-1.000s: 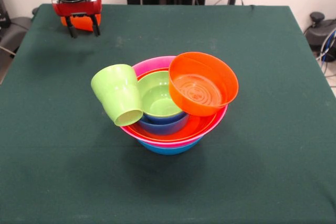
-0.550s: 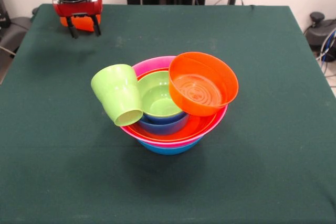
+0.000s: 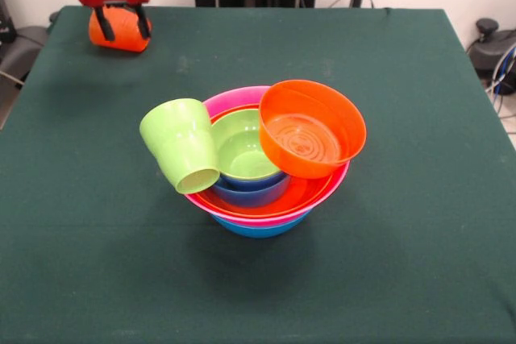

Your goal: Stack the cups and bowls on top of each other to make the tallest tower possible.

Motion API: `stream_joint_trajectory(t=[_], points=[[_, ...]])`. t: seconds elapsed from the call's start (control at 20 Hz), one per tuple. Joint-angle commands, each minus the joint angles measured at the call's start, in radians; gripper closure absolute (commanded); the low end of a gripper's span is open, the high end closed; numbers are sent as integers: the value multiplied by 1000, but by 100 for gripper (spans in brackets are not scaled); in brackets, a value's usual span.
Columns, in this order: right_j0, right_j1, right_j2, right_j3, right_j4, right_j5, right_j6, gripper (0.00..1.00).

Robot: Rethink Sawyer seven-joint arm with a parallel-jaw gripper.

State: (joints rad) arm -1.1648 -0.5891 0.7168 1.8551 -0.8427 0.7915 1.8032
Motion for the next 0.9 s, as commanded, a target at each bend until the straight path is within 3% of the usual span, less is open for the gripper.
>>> stream_joint_trajectory(t=[0.05, 0.2, 0.45, 0.9], points=[[-17, -188, 103, 136, 111, 133, -297, 0], [-63, -286, 173, 195, 198, 151, -302, 0], [-138, -385, 253, 236, 292, 205, -332, 0], [-201, -333, 255, 221, 220, 200, -332, 0]])
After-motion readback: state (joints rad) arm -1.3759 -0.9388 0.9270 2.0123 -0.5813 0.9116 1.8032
